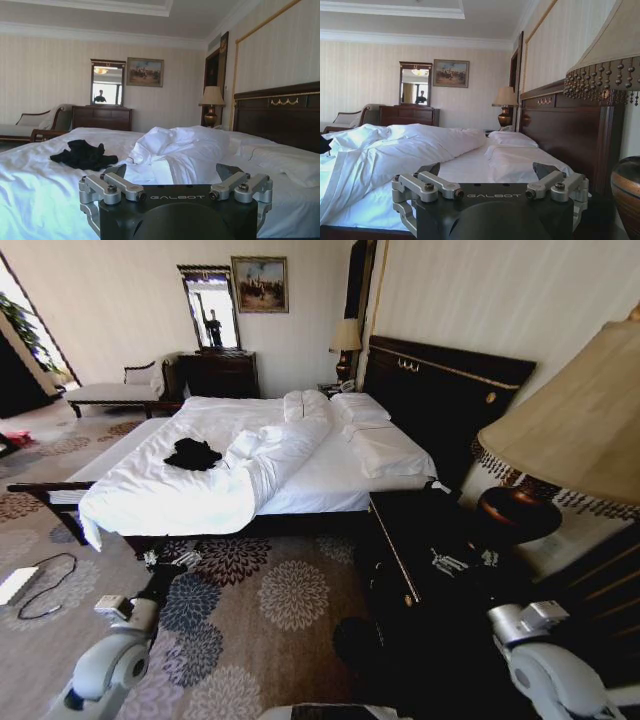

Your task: Fold the clothes on the bed.

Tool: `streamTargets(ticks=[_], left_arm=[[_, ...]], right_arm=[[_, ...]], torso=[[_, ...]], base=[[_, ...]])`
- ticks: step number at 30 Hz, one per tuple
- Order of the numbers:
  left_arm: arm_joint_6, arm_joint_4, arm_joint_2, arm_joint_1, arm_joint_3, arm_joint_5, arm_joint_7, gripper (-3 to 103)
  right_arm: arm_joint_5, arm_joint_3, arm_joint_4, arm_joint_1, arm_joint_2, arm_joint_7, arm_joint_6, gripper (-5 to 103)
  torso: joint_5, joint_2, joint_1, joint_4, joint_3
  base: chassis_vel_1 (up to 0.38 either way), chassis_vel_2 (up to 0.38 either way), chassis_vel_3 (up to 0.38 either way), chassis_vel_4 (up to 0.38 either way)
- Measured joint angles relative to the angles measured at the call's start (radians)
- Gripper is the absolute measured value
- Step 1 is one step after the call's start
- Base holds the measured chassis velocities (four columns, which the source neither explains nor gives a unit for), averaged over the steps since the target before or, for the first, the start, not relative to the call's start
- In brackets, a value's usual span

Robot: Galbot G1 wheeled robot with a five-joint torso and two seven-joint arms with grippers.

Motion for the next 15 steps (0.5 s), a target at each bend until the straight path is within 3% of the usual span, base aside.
streamTargets(ticks=[15], left_arm=[[-0.004, -0.006, -0.004, 0.011, -0.006, -0.001, 0.002, 100]], right_arm=[[-0.004, -0.003, 0.006, -0.004, 0.0, 0.004, -0.004, 100]], torso=[[0.0, 0.0, 0.0, 0.0, 0.0]], base=[[0.0, 0.0, 0.0, 0.0]])
